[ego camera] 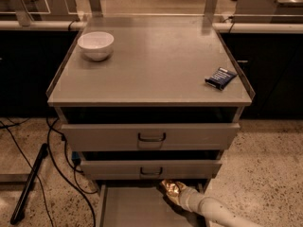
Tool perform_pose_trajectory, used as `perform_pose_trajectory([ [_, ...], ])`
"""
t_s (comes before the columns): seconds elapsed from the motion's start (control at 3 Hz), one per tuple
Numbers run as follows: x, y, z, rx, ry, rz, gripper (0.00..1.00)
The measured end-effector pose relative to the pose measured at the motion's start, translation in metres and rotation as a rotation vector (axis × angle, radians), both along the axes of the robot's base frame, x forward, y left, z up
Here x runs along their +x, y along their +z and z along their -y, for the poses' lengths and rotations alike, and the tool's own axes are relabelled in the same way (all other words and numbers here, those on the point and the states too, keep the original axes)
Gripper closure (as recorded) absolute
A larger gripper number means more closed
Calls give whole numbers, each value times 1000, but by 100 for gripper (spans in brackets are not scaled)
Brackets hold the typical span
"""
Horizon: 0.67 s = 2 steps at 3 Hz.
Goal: Pick orange can from bottom drawer and place on counter
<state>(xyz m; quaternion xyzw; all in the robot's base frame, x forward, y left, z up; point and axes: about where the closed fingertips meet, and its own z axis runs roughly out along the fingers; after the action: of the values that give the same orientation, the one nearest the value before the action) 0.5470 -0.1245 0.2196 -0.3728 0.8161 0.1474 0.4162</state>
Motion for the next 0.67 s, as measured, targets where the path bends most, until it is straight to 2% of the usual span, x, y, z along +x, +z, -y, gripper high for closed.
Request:
perform_pose_trajectory([
  [0.33,-1,0,0,-1,4,-6,100],
  [0.67,-2,2,-4,-8,35,-21,100],
])
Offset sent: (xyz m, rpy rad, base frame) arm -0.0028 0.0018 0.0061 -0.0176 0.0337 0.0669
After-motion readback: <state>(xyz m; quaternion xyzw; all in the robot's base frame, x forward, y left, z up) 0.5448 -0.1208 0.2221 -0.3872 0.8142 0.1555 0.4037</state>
